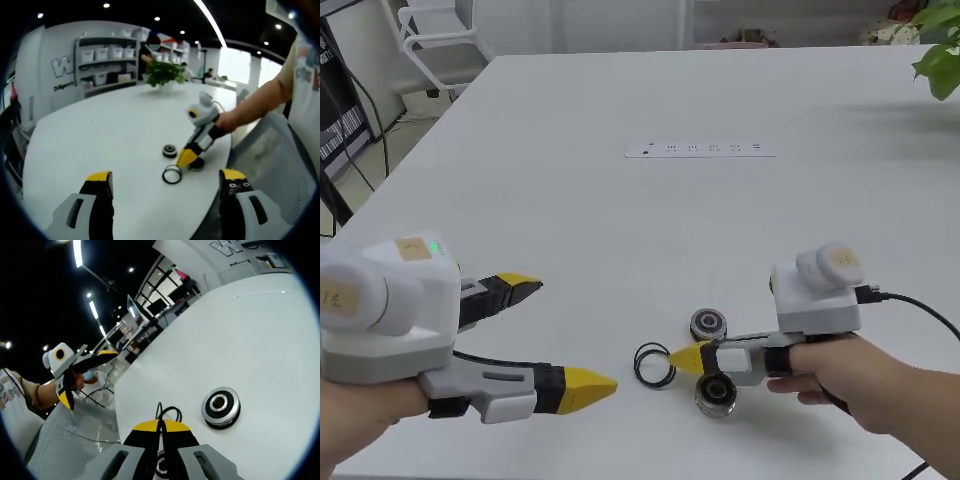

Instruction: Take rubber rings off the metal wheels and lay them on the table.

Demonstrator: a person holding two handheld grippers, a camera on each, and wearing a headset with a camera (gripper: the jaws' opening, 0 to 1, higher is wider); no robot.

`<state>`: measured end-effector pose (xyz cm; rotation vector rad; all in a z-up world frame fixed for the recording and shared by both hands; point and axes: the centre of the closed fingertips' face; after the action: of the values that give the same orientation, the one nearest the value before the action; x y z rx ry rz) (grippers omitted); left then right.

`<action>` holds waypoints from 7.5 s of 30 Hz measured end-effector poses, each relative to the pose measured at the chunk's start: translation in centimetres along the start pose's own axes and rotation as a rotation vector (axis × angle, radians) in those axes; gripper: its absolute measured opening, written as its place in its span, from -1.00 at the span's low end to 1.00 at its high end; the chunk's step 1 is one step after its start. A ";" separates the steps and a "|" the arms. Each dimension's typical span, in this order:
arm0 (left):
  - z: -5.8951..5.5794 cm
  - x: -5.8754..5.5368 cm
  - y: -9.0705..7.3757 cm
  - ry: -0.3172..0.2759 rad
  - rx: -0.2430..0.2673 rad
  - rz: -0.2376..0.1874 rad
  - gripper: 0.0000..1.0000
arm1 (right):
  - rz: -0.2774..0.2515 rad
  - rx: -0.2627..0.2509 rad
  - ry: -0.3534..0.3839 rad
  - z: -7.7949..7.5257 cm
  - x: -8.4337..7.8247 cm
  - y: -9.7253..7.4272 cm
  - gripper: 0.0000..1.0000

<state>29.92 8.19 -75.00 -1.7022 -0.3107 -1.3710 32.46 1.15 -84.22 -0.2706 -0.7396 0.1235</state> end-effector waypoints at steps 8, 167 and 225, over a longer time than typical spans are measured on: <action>0.0 -0.1 0.1 -0.003 -0.002 0.004 0.77 | 0.007 -0.016 -0.002 -0.4 -0.1 -0.1 -1.00; -0.5 1.5 6.2 0.111 -0.095 0.062 0.58 | 0.026 -0.274 -0.450 -3.4 2.2 -6.6 -0.15; -1.5 0.2 11.9 0.192 -0.173 0.121 0.03 | 0.041 -0.286 -0.465 -5.2 1.4 -6.5 -0.49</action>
<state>37.00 0.28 -80.58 -1.6819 0.0201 -1.4921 37.14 -5.86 -85.08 -0.5408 -1.2165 0.1207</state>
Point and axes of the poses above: the centre of the closed fingertips' face, and the gripper's own axes: y roughly forward along the fingers, z roughly to its left, x roughly out of its top, and after that the axes turned 9 degrees about x, right-handed
